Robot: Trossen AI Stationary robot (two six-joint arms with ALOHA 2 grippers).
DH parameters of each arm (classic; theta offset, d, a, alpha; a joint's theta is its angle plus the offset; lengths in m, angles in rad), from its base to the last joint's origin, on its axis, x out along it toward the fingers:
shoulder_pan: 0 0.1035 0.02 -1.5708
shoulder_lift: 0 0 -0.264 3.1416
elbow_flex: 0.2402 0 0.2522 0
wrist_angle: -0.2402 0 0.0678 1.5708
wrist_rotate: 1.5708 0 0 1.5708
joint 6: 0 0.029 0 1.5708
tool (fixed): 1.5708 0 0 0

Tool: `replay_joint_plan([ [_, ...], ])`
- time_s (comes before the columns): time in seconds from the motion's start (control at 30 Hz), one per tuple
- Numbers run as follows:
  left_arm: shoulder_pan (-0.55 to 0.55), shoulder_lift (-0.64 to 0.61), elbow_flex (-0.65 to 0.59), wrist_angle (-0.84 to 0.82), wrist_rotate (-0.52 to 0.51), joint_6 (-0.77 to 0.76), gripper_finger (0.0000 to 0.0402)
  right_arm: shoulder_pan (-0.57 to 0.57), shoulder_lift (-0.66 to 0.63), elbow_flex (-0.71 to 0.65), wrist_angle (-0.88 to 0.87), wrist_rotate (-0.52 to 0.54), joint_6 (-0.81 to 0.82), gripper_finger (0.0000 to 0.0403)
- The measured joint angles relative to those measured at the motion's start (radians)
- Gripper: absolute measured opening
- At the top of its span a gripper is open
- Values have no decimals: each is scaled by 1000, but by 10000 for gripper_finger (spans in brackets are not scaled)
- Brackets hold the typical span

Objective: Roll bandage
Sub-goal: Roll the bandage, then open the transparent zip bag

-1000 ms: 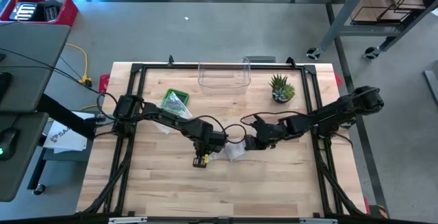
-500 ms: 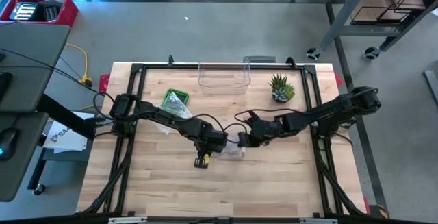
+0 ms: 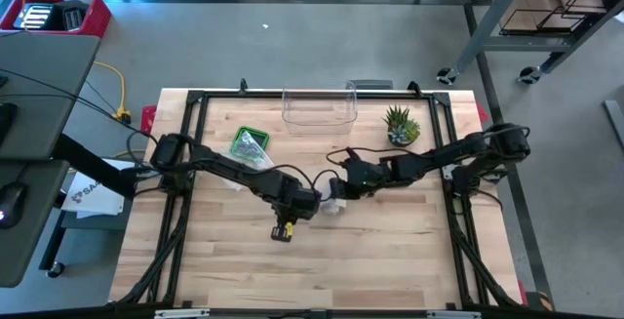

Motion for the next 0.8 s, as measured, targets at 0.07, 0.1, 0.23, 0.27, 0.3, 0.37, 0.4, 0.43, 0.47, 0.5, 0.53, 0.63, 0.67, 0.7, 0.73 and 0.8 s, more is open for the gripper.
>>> replay_joint_plan([
  [0.07, -1, -4, 1, -13, -14, 10, 0, -19, 0, 0, 4, 4, -25, 19],
  [0.1, -3, -6, 1, -16, -17, 15, 0, -28, 0, 0, 6, 5, -37, 31],
  [0.23, -8, -7, 1, -37, -19, 17, 0, -70, 0, 0, 11, 9, -30, 103],
  [0.27, -8, -7, 1, -37, -21, 17, 0, -77, 0, 0, 21, 8, -24, 122],
  [0.3, -7, -7, 1, -37, -24, 16, 0, -86, 0, 0, 40, -4, -23, 140],
  [0.37, -7, -7, 1, -31, -31, 15, 0, -101, 0, 0, 94, -34, -35, 169],
  [0.4, -7, -7, 1, -29, -33, 13, 0, -105, 0, 0, 127, -44, -48, 179],
  [0.43, -7, -7, 1, -29, -35, 8, 0, -109, 0, 0, 153, -46, -65, 186],
  [0.47, -5, -7, 1, -28, -39, 5, 0, -116, 0, 0, 166, -47, -85, 190],
  [0.5, -2, -7, 1, -28, -46, 0, 0, -123, -3, 0, 168, -54, -109, 192],
  [0.53, 3, -12, 1, -29, -56, 0, 0, -130, -9, 0, 161, -61, -136, 193],
  [0.63, 29, -41, 1, -34, -91, 25, 0, -150, -52, 0, 69, -66, -167, 193],
  [0.67, 43, -55, 1, -39, -91, 37, 0, -153, -69, 0, 20, -56, -174, 193],
  [0.7, 58, -73, 1, -44, -92, 42, 0, -154, -88, 0, -26, -45, -184, 193],
  [0.73, 76, -93, 1, -49, -93, 45, 0, -155, -112, 0, -66, -38, -200, 193],
  [0.8, 115, -136, 3, -56, -94, 52, 0, -155, -157, 5, -137, -18, -233, 193],
])
